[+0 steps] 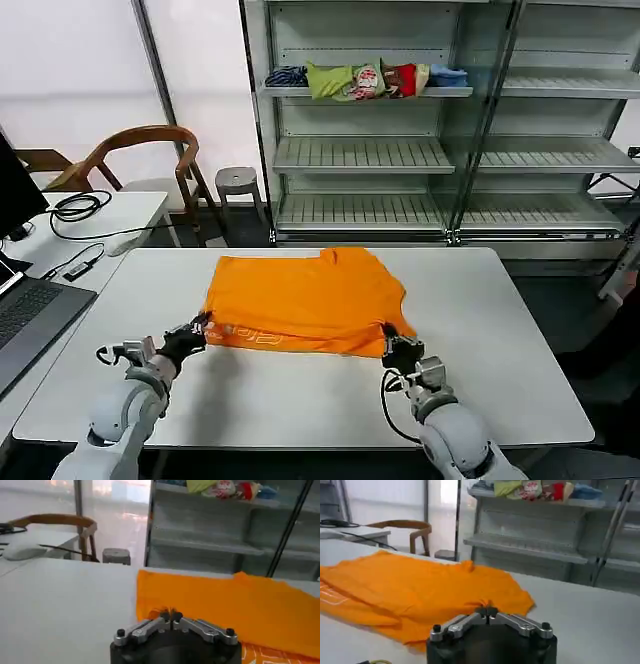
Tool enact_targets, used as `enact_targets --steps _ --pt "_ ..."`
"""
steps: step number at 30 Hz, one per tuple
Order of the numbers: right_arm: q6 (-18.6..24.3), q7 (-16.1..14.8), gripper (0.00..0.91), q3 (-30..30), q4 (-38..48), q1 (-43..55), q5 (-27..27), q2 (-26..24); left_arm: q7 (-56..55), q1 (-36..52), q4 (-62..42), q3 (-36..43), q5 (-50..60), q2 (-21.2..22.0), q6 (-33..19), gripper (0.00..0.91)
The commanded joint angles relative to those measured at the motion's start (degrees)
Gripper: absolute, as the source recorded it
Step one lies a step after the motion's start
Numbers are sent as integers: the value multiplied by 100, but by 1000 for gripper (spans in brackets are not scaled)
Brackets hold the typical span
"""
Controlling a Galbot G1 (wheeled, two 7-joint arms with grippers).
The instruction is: Fold and organize the clothes.
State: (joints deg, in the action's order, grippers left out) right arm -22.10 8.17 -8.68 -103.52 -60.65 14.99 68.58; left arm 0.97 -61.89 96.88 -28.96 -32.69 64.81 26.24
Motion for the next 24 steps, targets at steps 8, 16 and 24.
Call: enact_targets --steps 8,16,24 --pt "40 2 0 96 476 385 -128 116 106 513 -772 125 -46 -51 -130 20" --pt "62 -6 0 89 596 426 -145 145 171 539 -871 201 31 -37 -165 20" --pt "79 -10 907 151 808 646 -224 185 183 588 -953 266 393 37 -246 907"
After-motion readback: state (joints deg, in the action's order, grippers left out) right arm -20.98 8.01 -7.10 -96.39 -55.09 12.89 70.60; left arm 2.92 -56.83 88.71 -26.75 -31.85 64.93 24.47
